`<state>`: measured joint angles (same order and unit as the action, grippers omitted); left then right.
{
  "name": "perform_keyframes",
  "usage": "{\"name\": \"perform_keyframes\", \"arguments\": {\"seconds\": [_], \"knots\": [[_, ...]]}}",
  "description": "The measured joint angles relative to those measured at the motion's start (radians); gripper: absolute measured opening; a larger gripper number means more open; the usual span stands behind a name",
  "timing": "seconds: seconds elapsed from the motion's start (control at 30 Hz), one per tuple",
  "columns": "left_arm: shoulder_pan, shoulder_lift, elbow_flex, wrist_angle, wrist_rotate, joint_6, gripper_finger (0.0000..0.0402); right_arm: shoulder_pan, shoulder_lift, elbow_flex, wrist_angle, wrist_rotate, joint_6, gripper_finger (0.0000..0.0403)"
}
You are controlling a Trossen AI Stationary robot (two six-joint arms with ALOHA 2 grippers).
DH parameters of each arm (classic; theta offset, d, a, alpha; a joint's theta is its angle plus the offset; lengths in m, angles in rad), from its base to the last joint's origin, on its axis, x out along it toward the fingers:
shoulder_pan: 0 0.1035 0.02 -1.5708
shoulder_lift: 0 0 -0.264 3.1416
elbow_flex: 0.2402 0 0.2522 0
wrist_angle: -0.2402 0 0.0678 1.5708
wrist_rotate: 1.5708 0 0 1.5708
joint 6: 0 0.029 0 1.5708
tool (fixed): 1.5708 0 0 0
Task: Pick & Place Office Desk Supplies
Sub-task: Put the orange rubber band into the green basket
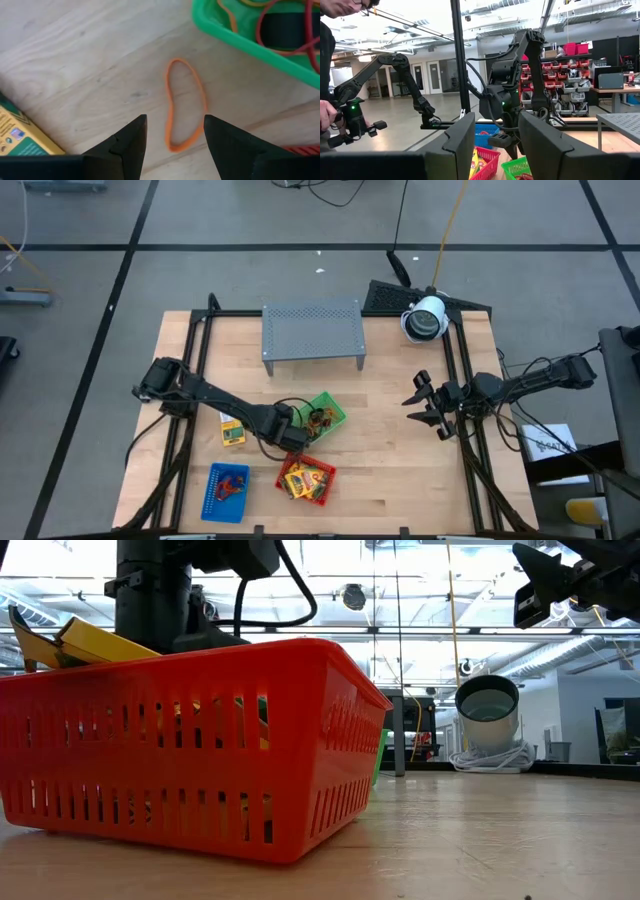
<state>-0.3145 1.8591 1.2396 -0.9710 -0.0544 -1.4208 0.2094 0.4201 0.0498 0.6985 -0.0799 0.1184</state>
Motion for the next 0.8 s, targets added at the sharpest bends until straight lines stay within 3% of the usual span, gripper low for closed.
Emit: {"name": "perform_keyframes", "arguments": {"seconds": [0.8], "knots": [[0.013, 0.000, 0.004, 0.032, 0.035, 0.077, 0.0207, 0.000, 0.000, 0.000, 0.000, 0.000, 0.000, 0.0142]]}}
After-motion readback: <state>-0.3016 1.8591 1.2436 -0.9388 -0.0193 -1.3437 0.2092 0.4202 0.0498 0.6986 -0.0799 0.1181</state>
